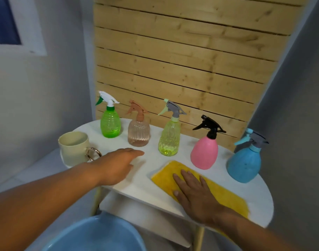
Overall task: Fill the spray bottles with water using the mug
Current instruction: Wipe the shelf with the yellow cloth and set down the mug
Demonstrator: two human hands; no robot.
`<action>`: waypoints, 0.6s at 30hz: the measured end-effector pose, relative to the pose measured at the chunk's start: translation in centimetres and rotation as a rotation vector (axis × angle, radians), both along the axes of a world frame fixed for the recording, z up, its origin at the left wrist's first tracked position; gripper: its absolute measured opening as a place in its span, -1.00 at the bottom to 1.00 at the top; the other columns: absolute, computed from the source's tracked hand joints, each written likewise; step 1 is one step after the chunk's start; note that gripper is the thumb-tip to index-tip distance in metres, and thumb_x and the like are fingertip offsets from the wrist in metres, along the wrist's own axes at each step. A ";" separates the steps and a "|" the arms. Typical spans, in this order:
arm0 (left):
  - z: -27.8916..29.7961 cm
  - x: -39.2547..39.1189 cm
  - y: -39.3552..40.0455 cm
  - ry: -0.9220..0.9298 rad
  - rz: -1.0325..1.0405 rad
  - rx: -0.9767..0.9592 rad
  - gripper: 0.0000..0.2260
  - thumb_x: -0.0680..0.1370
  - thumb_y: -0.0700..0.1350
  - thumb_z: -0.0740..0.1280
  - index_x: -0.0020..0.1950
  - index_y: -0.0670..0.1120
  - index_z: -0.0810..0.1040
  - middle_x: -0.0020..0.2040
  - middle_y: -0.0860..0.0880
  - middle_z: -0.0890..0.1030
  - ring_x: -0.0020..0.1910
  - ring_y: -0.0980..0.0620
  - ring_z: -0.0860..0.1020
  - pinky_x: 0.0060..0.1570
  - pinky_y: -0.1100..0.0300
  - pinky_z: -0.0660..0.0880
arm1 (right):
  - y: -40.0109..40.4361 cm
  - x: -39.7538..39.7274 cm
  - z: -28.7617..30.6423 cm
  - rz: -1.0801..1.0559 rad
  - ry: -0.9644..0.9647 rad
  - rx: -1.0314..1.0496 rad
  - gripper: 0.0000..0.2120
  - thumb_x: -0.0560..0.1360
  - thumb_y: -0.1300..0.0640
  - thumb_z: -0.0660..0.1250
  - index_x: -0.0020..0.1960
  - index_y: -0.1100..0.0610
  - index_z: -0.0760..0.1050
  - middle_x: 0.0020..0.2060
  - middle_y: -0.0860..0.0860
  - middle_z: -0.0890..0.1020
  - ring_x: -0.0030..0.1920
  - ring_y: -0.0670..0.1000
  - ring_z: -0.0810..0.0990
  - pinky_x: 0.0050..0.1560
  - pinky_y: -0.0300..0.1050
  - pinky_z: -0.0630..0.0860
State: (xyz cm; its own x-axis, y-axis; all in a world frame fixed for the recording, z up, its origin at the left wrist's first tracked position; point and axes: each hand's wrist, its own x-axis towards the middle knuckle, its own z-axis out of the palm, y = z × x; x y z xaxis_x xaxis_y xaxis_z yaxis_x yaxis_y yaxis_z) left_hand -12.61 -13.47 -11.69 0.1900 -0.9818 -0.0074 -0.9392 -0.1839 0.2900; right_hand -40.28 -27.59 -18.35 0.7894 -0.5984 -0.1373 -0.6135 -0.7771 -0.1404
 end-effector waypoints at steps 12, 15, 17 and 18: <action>3.8 5.6 3.7 -0.104 0.064 -0.033 -0.26 0.58 -0.12 0.47 0.63 0.27 0.20 0.62 0.16 0.29 0.57 0.12 0.29 0.39 0.26 0.31 | 1.8 13.2 -0.5 0.063 -0.027 -0.034 -0.41 0.67 -0.28 -0.10 0.65 -0.17 -0.09 0.65 -0.04 -0.11 0.64 0.02 -0.15 0.58 0.16 -0.21; 4.0 7.7 3.9 -0.135 0.102 0.022 -0.18 0.52 -0.06 0.54 0.65 0.27 0.17 0.64 0.15 0.25 0.60 0.10 0.23 0.49 0.17 0.30 | 1.1 14.7 0.5 0.157 -0.011 -0.161 -0.35 0.60 -0.40 -0.08 0.63 -0.21 0.03 0.64 -0.03 0.06 0.61 0.06 0.08 0.53 0.14 0.00; 4.2 9.1 3.9 -0.164 0.104 0.062 -0.11 0.48 0.00 0.59 0.67 0.22 0.15 0.64 0.09 0.26 0.60 0.05 0.23 0.54 0.11 0.27 | 0.6 15.5 0.7 0.205 -0.019 -0.201 -0.24 0.50 -0.51 -0.18 0.61 -0.22 0.08 0.63 -0.04 0.13 0.59 0.05 0.13 0.51 0.11 0.02; 4.2 9.7 3.9 -0.181 0.109 0.075 -0.09 0.46 0.02 0.61 0.67 0.19 0.15 0.63 0.06 0.28 0.60 0.03 0.24 0.54 0.12 0.25 | 0.6 15.8 0.5 0.217 -0.038 -0.186 -0.16 0.44 -0.56 -0.26 0.61 -0.22 0.09 0.63 -0.05 0.12 0.60 0.03 0.10 0.53 0.11 -0.02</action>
